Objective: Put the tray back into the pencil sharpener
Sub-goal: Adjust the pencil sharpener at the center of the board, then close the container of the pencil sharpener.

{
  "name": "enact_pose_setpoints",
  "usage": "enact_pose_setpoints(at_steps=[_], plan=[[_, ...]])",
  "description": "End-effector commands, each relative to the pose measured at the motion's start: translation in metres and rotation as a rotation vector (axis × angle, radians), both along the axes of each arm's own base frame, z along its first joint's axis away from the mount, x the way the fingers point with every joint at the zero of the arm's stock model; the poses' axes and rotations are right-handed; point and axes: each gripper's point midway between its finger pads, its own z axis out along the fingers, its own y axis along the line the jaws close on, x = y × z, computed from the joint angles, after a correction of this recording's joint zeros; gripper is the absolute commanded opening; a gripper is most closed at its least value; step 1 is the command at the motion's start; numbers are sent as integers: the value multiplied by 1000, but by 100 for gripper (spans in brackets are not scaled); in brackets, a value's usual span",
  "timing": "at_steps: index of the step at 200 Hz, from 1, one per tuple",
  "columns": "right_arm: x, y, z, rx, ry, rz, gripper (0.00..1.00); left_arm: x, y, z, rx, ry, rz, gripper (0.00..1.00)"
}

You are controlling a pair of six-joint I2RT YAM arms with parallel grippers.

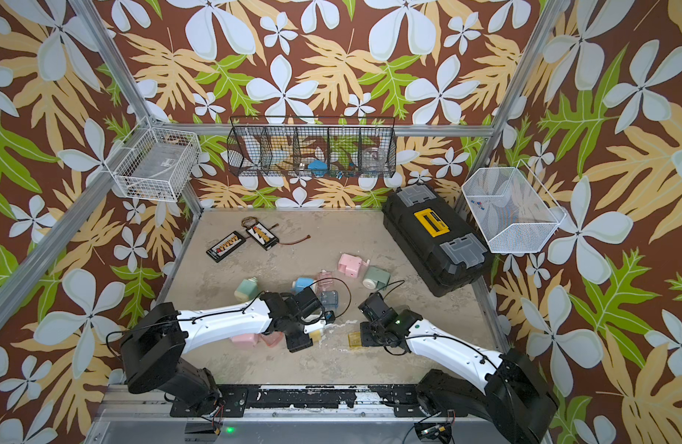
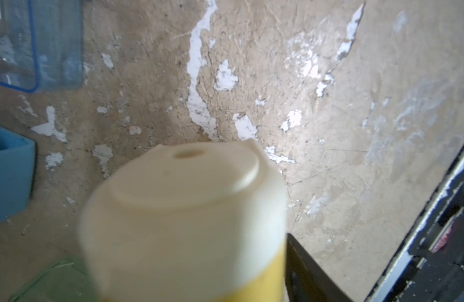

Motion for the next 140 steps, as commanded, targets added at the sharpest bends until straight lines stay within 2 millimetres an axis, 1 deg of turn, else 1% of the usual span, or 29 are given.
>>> enact_pose_setpoints(at_steps=[1, 39, 60, 77, 103, 140], plan=[[1, 1, 1, 9, -8, 0, 53, -2, -11, 7, -75, -4, -35, 67], [0, 2, 1, 18, -9, 5, 53, -5, -22, 18, -208, -39, -55, 69], [0, 3, 1, 27, -11, 4, 53, -4, -24, 18, -253, -63, -43, 69], [-1, 3, 1, 29, -10, 4, 54, 2, -24, 16, -265, -96, -17, 67], [-1, 4, 2, 34, -8, 6, 54, 9, -27, 15, -294, -137, 4, 61], [-2, 5, 2, 43, -8, 6, 53, 18, -30, 25, -353, -214, 15, 49]])
